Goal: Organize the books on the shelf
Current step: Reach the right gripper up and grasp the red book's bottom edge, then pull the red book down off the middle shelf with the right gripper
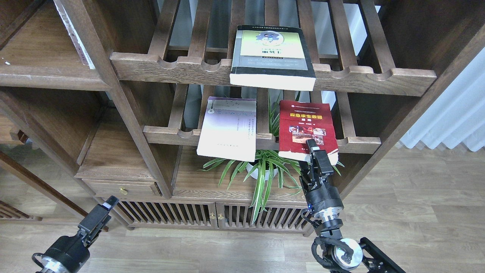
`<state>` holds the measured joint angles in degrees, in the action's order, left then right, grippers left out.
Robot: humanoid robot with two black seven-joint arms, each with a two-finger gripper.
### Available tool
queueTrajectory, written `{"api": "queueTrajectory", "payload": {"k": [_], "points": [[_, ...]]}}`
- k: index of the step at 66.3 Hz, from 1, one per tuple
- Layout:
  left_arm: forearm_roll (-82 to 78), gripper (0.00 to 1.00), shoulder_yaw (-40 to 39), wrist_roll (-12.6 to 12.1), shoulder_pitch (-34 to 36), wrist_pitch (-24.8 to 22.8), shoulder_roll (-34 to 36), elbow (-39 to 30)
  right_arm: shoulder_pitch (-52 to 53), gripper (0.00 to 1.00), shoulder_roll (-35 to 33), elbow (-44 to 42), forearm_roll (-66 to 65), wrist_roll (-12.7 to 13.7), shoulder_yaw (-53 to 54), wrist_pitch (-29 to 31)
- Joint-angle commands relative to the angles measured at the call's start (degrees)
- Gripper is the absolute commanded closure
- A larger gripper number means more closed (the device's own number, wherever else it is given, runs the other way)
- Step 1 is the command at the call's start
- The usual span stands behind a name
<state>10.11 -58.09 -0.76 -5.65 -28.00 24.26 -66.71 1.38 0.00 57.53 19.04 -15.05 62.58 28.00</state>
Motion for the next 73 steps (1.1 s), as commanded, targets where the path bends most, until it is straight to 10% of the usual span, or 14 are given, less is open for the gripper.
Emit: {"api": "queueTrajectory", "payload": {"k": [1, 6, 29, 73], "points": [[0.00, 0.00, -0.01, 0.06, 0.03, 0.00, 0.00, 0.00, 0.55, 0.48, 0.00, -1.54, 0.12, -0.24, 0.00, 0.00], [0.00, 0.00, -0.01, -0.03, 0.03, 0.00, 0.00, 0.00, 0.55, 0.70, 0.00, -1.55, 0.30, -1.38, 0.08, 0.00], [0.00, 0.00, -0.01, 0.67, 0.55, 0.00, 0.00, 0.44, 0.82, 0.95, 0.00, -1.11, 0.38, -1.56, -0.18, 0.00], [-0.26, 0.00, 6.76, -0.30, 3.45, 0.00, -2.90, 2.02, -15.97, 0.96, 0.00, 7.68, -2.69, -0.68, -3.43, 0.00]]}}
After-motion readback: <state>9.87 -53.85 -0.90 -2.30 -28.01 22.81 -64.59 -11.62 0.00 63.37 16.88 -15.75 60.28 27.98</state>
